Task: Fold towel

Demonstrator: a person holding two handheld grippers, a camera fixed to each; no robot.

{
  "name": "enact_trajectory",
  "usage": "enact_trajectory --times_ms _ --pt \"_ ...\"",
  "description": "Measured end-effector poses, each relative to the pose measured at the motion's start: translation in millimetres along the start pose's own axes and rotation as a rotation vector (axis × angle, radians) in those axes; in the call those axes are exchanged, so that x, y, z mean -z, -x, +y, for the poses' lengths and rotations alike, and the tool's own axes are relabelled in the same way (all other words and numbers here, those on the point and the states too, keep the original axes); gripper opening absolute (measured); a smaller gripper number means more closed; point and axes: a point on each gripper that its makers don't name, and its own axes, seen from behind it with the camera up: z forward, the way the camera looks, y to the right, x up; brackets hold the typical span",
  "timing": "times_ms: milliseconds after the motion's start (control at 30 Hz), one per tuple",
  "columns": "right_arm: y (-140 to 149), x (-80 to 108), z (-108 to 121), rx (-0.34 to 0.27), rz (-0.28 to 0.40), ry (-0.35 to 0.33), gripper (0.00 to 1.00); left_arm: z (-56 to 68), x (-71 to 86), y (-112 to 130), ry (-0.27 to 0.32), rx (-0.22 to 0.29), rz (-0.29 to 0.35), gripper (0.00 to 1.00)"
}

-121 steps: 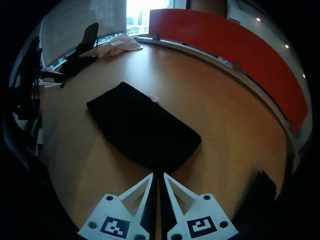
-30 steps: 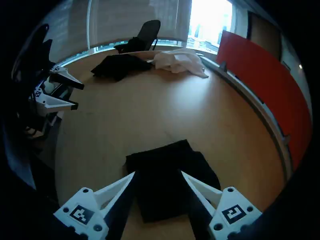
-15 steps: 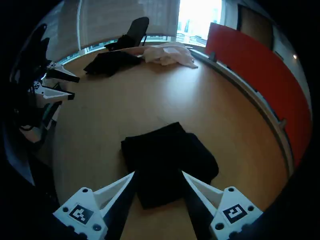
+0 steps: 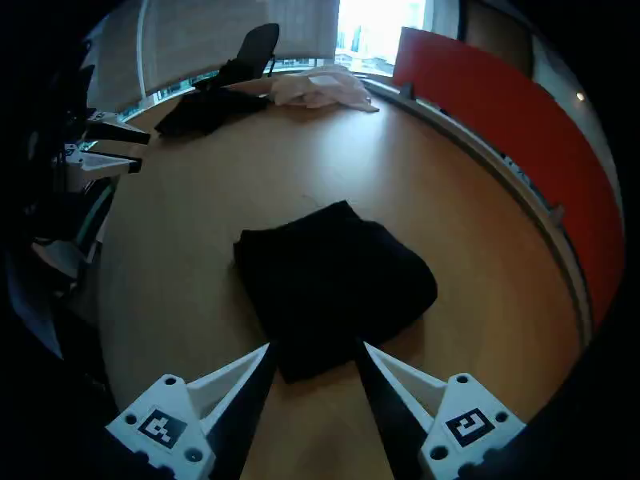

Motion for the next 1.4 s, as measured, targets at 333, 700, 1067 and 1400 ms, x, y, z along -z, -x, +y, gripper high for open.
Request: enact_trajectory --times_ms 333,700,1067,1400 --pt "20 -4.9 -7 -0.028 -0.024 0.01 0.72 1.4 -0.8 -2 0.0 -0.002 0.003 0.91" --pt "37 -11.7 -14 -0.058 -0.038 0.027 0.58 4.6 -0.4 -1 0.004 -0.004 0.002 0.91" --pt "36 -13.2 -18 -0.093 -0.024 0.03 0.45 6.0 -0.2 -1 0.005 -0.006 0.002 0.91" --pt "37 -11.2 -20 -0.106 -0.02 0.031 0.26 7.5 -0.6 1 0.009 -0.011 -0.003 0.91"
